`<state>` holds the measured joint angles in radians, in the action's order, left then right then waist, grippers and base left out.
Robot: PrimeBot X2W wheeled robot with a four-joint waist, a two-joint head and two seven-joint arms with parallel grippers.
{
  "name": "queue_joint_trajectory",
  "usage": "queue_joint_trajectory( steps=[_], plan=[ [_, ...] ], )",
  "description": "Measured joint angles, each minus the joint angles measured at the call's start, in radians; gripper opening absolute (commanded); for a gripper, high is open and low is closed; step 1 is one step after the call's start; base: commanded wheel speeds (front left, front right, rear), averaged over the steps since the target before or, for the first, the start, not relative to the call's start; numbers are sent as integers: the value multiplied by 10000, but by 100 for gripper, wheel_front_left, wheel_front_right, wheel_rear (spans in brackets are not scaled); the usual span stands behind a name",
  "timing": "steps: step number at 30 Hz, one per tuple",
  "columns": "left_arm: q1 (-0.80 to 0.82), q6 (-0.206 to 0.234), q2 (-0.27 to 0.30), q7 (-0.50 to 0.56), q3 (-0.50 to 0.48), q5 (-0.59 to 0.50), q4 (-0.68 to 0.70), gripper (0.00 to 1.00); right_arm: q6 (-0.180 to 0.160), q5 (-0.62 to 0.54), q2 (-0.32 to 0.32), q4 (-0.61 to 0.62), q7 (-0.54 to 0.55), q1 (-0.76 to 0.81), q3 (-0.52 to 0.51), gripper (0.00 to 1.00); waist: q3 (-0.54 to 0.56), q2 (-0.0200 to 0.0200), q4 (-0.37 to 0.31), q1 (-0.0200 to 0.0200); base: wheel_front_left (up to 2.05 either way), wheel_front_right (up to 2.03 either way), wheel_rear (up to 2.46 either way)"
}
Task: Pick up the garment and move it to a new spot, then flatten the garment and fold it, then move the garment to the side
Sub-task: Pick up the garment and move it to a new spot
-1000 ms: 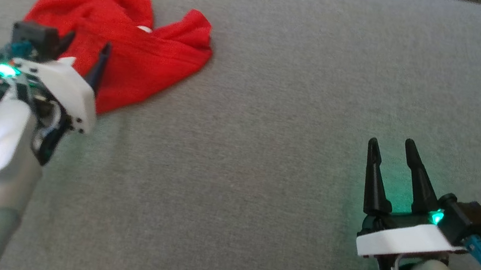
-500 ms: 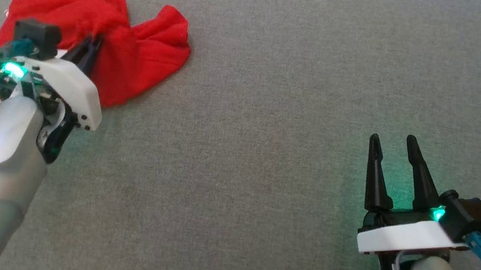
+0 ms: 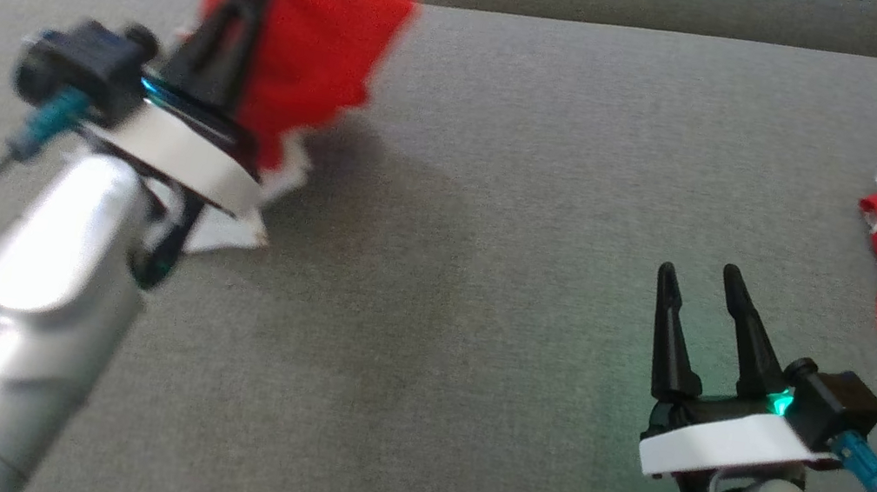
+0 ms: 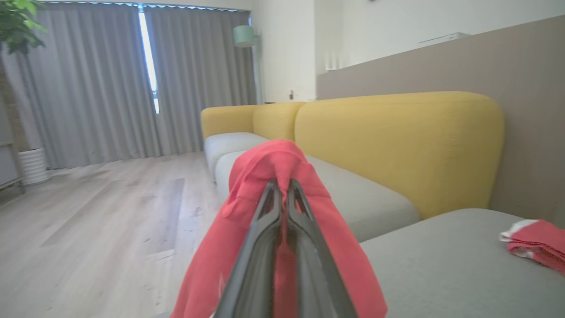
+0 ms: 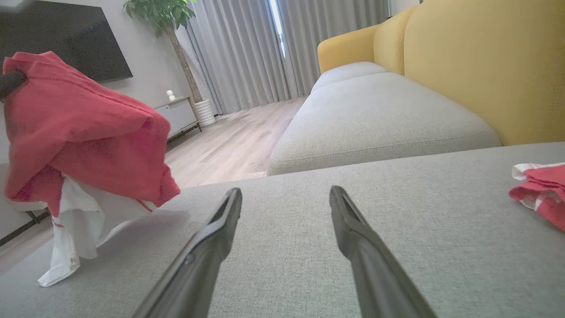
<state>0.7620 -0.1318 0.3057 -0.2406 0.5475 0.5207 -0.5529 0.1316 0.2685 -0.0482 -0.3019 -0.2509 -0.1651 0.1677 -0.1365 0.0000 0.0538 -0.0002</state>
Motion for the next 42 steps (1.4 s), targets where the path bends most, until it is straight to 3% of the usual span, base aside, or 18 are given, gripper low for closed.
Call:
queue_joint_trajectory(
  steps=[8, 14, 15, 16, 17, 21, 26, 35, 42],
  plan=[
    [-493, 449, -836, 38, 1024, -627, 543, 0, 0, 151, 2, 33, 0, 85, 228, 100, 119, 0, -722, 1, 0, 0, 0],
    [-244, 938, -1858, 104, 1448, -1022, 92, 0, 0, 324, 2, 84, 0, 74, 395, 100, -85, 0, -1397, 3, 0, 0, 0],
    [-140, 972, -2025, 102, 1522, -1043, -33, 13, 0, 355, 2, 98, 0, 67, 422, 100, -120, 0, -1510, 3, 0, 0, 0],
    [-35, 976, -2174, 86, 1620, -1053, -161, 93, 0, 403, 0, 102, 0, 66, 435, 100, -153, 0, -1616, 3, 0, 0, 0],
    [20, 966, -2305, 50, 1701, -1055, -240, 100, 0, 416, 0, 104, 0, 66, 435, 100, -182, 0, -1710, 3, 0, 0, 0],
    [23, 909, -2579, -77, 1971, -1053, -353, 100, 0, 426, 0, 128, 0, 67, 366, 100, -243, 0, -1876, 4, 0, 0, 0],
    [-176, 989, -2470, -119, 1565, -1037, -276, 100, 0, 420, 0, 182, 0, 67, 130, 100, -162, 0, -1577, 3, 0, 0, 0],
    [-2249, 1266, -1007, -150, -180, -1227, 961, 100, 0, -33, 4, 311, 0, 106, -665, 100, 302, 0, -648, 2, 0, 0, 0],
    [-4422, 1321, -815, -150, -1296, -1258, 1864, 100, 0, -150, 6, 337, 0, 443, -938, 100, 879, 0, 26, 1, 0, 0, 0]
  ],
)
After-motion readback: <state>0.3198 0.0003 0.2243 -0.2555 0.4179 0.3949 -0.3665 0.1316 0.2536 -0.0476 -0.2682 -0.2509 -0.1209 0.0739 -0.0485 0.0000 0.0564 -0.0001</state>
